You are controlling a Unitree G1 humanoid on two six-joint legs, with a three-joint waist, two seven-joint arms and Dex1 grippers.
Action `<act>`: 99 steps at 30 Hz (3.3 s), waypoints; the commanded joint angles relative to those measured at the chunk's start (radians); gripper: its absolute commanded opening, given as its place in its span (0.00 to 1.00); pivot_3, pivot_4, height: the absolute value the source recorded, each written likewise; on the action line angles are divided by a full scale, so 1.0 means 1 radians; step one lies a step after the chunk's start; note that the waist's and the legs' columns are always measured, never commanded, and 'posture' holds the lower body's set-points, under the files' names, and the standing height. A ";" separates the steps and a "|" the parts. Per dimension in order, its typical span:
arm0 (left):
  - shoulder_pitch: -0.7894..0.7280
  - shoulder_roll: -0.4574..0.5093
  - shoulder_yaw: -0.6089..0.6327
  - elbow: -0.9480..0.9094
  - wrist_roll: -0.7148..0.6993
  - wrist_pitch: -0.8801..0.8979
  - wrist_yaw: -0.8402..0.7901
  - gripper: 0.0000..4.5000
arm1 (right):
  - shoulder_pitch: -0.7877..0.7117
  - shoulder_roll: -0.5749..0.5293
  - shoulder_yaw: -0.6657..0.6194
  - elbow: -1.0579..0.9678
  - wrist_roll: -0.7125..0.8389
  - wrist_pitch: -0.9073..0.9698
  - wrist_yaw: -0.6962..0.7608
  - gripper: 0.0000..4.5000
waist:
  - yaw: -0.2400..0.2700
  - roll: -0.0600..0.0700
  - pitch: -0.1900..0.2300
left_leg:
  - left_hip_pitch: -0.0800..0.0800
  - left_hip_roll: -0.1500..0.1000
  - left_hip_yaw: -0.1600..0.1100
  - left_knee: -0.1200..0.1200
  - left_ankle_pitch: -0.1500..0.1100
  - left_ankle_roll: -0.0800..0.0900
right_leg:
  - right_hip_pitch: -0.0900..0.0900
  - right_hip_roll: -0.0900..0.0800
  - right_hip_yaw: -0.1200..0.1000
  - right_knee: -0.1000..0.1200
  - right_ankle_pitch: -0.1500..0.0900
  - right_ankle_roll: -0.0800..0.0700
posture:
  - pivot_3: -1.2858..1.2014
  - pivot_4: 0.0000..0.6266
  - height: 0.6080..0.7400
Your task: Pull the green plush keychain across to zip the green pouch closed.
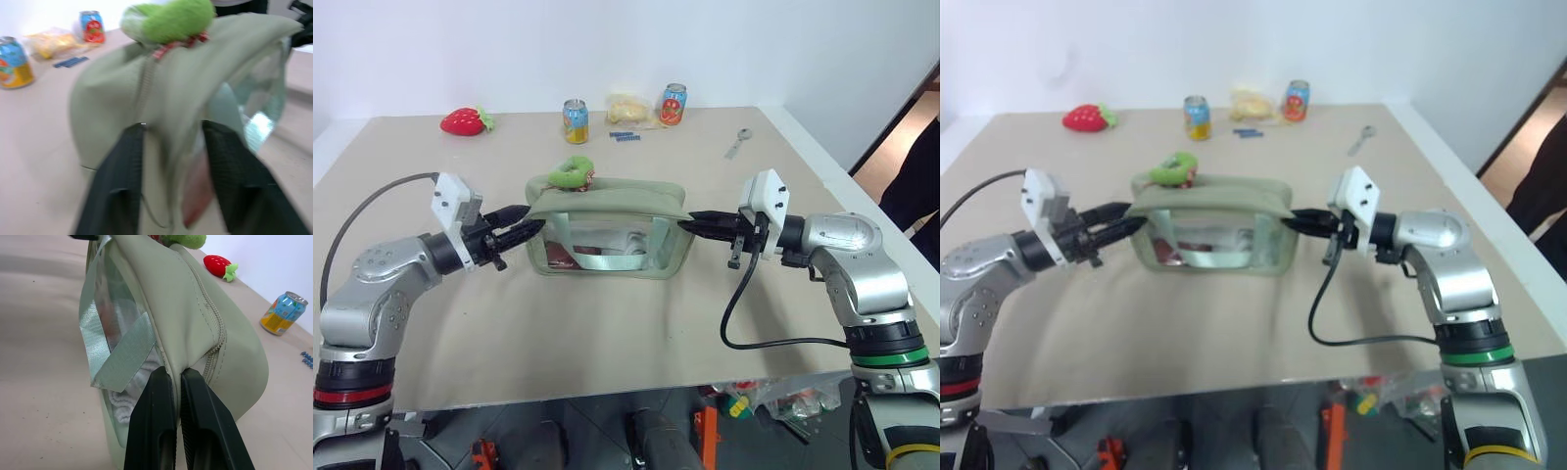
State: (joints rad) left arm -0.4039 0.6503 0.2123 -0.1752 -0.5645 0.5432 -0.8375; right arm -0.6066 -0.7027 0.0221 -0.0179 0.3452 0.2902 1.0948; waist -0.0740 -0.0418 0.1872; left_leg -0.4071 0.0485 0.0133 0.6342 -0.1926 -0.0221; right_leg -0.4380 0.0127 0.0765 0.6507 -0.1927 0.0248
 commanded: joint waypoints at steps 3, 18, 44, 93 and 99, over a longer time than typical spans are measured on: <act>-0.026 0.008 0.003 0.001 -0.005 -0.025 -0.013 0.00 | 0.007 -0.035 -0.016 -0.073 0.073 0.116 0.039 0.21 | 0.001 0.000 0.000 | 0.000 0.000 0.000 0.000 0.000 0.000 | 0.000 0.000 0.000 0.000 0.000 0.000 | 0.52 0.24 1.00; -0.015 -0.007 -0.024 -0.029 -0.028 0.005 -0.020 0.00 | -0.503 0.114 0.031 0.096 0.086 0.257 -0.049 0.99 | -0.002 0.000 0.000 | 0.000 0.001 0.000 0.000 0.000 0.000 | -0.001 0.000 -0.001 0.000 0.000 -0.001 | 0.52 0.24 1.00; 0.001 -0.028 -0.044 -0.087 -0.021 0.016 0.052 0.00 | -0.573 0.406 0.233 0.468 -0.176 0.009 -0.009 0.12 | 0.017 0.001 0.000 | -0.009 0.000 -0.004 0.000 0.000 0.000 | -0.005 -0.001 -0.003 -0.002 0.003 0.004 | 0.52 0.24 1.00; -0.096 -0.123 -0.051 -0.039 0.017 0.002 0.197 0.00 | -0.346 0.017 -0.086 0.181 -0.141 -0.003 -0.229 0.01 | 0.026 0.001 0.000 | -0.009 -0.001 -0.005 0.000 0.000 0.000 | -0.005 -0.001 -0.003 -0.002 0.002 0.003 | 0.52 0.24 1.00; -0.093 -0.134 -0.055 -0.046 0.018 -0.004 0.214 0.00 | -0.235 -0.090 -0.112 0.211 -0.208 -0.010 -0.295 0.01 | 0.027 0.001 0.000 | -0.009 -0.001 -0.004 0.000 0.000 0.000 | -0.005 -0.001 -0.003 -0.002 0.002 0.003 | 0.52 0.24 1.00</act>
State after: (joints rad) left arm -0.4831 0.5188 0.1330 -0.1996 -0.5494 0.5647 -0.6386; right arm -0.8558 -0.7560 -0.0439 0.2016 0.1620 0.2898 0.8317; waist -0.0471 -0.0411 0.1875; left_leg -0.4163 0.0472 0.0091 0.6340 -0.1928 -0.0225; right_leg -0.4426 0.0117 0.0737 0.6483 -0.1902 0.0282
